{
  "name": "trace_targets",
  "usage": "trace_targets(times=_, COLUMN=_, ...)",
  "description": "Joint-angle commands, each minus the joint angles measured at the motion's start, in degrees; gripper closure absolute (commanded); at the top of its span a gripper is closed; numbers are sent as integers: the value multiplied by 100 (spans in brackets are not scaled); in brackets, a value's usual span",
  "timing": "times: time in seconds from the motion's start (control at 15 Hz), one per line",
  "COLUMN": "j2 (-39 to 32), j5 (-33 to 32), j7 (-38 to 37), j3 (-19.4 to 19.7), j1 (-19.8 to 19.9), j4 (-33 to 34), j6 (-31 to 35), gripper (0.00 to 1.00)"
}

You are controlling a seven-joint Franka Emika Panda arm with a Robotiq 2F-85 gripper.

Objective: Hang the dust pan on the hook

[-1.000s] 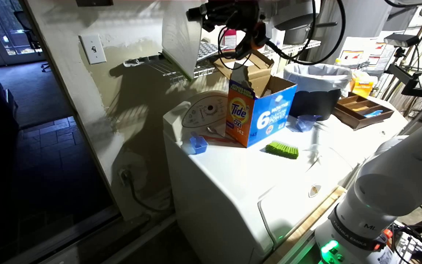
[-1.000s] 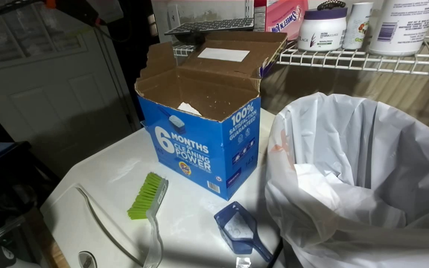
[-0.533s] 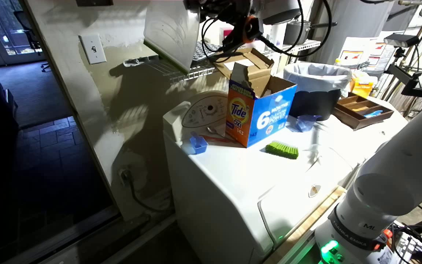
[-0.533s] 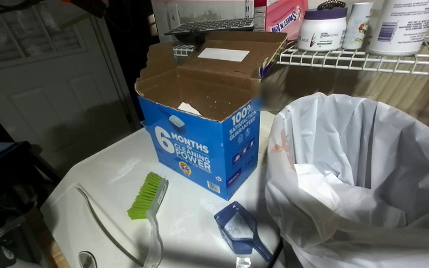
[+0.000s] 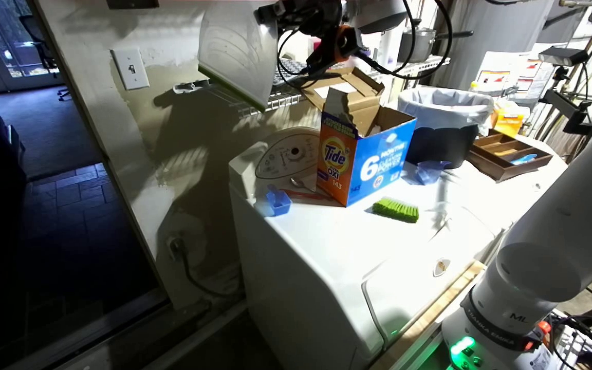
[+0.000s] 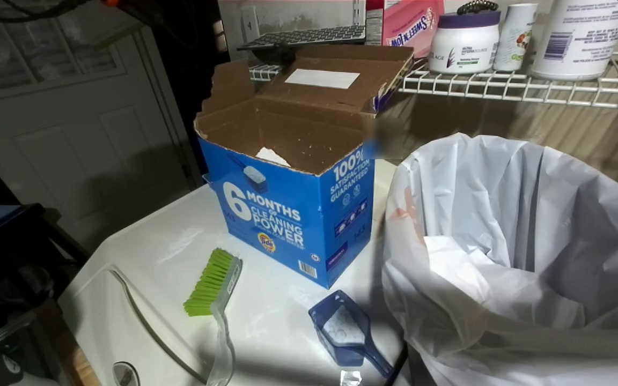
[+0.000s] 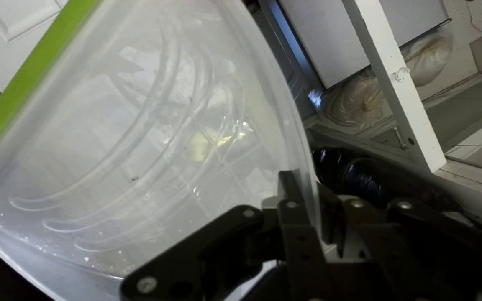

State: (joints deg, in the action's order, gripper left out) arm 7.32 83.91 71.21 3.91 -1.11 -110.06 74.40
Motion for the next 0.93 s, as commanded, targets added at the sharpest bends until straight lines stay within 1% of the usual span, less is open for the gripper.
trace_targets(times=0.0, j2=-7, j5=7, j7=-7, j3=-90, j1=105, j4=15, j6=-22, gripper=93)
trace_targets(times=0.2, j2=-7, j5=5, j7=-8, j3=-90, j1=106, j4=15, j6=-29, gripper=93)
trace_targets(times=0.27, j2=-7, j5=5, j7=-8, j3=-90, j1=106, j4=15, j6=-31, gripper=98)
trace_targets(times=0.6, j2=-23, j5=4, j7=-867, j3=-108, j1=122, j4=95, j6=1, gripper=98)
trace_targets(times=0.87, j2=-123, j5=4, j7=-1382, j3=-155, j1=99, j4=256, j6=59, gripper=98)
